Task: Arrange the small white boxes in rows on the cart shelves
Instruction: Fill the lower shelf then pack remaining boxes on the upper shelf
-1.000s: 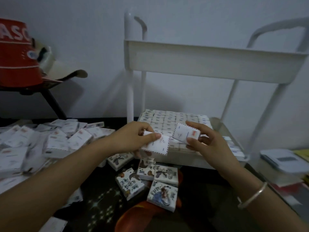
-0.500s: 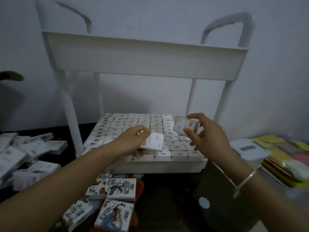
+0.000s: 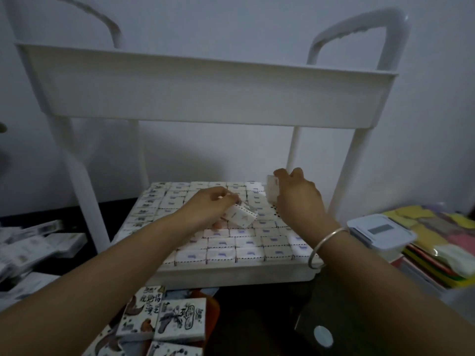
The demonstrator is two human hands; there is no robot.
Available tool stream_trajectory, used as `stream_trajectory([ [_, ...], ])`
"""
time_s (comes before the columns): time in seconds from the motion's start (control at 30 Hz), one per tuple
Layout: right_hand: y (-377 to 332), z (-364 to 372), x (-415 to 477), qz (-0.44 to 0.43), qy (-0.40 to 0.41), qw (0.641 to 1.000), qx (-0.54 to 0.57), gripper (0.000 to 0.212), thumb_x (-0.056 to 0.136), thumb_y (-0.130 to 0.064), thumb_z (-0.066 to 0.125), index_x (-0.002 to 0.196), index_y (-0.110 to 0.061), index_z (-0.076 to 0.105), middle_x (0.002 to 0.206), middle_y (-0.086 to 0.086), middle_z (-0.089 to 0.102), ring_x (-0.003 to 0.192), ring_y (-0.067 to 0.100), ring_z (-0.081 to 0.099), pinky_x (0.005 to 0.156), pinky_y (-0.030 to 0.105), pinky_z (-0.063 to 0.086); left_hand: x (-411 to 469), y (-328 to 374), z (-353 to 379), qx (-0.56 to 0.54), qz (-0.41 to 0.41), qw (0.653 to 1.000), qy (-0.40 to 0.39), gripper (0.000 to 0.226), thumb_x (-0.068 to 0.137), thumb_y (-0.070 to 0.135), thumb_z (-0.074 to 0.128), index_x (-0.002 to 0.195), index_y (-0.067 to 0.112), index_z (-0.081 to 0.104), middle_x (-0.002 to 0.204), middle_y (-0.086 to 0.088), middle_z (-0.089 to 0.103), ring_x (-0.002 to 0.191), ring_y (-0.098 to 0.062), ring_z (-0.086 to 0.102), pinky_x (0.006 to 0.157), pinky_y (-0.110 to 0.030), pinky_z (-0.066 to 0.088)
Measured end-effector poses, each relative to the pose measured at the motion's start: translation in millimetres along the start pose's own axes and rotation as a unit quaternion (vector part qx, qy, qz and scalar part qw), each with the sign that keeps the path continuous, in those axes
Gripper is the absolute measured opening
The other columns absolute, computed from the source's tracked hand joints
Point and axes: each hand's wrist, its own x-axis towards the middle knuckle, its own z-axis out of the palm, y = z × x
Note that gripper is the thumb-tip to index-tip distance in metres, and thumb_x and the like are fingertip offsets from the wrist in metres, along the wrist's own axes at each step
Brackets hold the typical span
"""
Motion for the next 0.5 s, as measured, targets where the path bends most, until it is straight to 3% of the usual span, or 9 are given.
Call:
stream_trajectory([
  [0.07, 3, -1, 4, 0.015, -0.008, 0.999, -0.037, 0.022, 0.094, -0.026, 0.055, 0.107, -0.008, 0.051, 0.099, 0.008, 0.05, 0.076, 0.024, 0.054, 0.062, 0.029, 0.038, 3, 0, 0, -0.031, -0.019, 0.999, -0.014, 0.019, 0.09, 0.042, 0.062, 0.098, 0.026, 0.069, 0.096, -0.006, 0.073, 0.075, -0.021, 0.07, 0.068, -0.034, 0.058],
  [0.13, 7, -1, 9, 0.031, -0.012, 0.998, -0.046, 0.03, 0.092, -0.038, 0.052, 0.08, -0.011, 0.048, 0.079, 0.002, 0.047, 0.063, 0.017, 0.044, 0.056, 0.027, 0.033, 8, 1, 1, -0.058, -0.031, 0.998, -0.016, 0.026, 0.086, 0.042, 0.068, 0.104, 0.023, 0.066, 0.097, -0.005, 0.074, 0.082, -0.019, 0.072, 0.071, -0.035, 0.06],
  [0.2, 9, 0, 13, 0.041, -0.032, 0.997, -0.049, 0.041, 0.09, -0.047, 0.048, 0.069, -0.012, 0.046, 0.066, 0.0, 0.046, 0.059, 0.016, 0.046, 0.052, 0.026, 0.035, 12, 3, 2, -0.087, -0.038, 0.995, -0.013, 0.037, 0.079, 0.04, 0.076, 0.109, 0.022, 0.062, 0.098, -0.004, 0.074, 0.086, -0.018, 0.072, 0.073, -0.034, 0.061],
  [0.3, 8, 5, 16, 0.067, -0.101, 0.99, -0.066, 0.047, 0.089, -0.056, 0.045, 0.084, -0.011, 0.052, 0.073, 0.003, 0.052, 0.076, 0.022, 0.059, 0.066, 0.031, 0.052, 18, 6, 6, -0.179, -0.054, 0.982, -0.017, 0.052, 0.073, 0.027, 0.083, 0.117, 0.016, 0.057, 0.101, -0.008, 0.074, 0.091, -0.02, 0.072, 0.076, -0.033, 0.06],
  [0.4, 11, 12, 19, 0.115, -0.149, 0.982, -0.032, 0.051, 0.089, -0.059, 0.044, 0.097, -0.01, 0.056, 0.081, 0.005, 0.057, 0.08, 0.022, 0.06, 0.068, 0.031, 0.053, 24, 9, 11, -0.236, -0.041, 0.971, -0.011, 0.052, 0.075, 0.009, 0.081, 0.119, 0.01, 0.054, 0.103, -0.013, 0.072, 0.09, -0.021, 0.072, 0.074, -0.033, 0.06],
  [0.5, 15, 18, 17, 0.121, -0.173, 0.977, -0.023, 0.056, 0.091, -0.059, 0.04, 0.111, -0.011, 0.058, 0.088, 0.005, 0.061, 0.084, 0.022, 0.062, 0.067, 0.029, 0.05, 35, 13, 16, -0.214, 0.0, 0.977, 0.004, 0.045, 0.079, 0.0, 0.074, 0.118, 0.01, 0.054, 0.115, -0.008, 0.066, 0.096, -0.022, 0.07, 0.073, -0.03, 0.06],
])
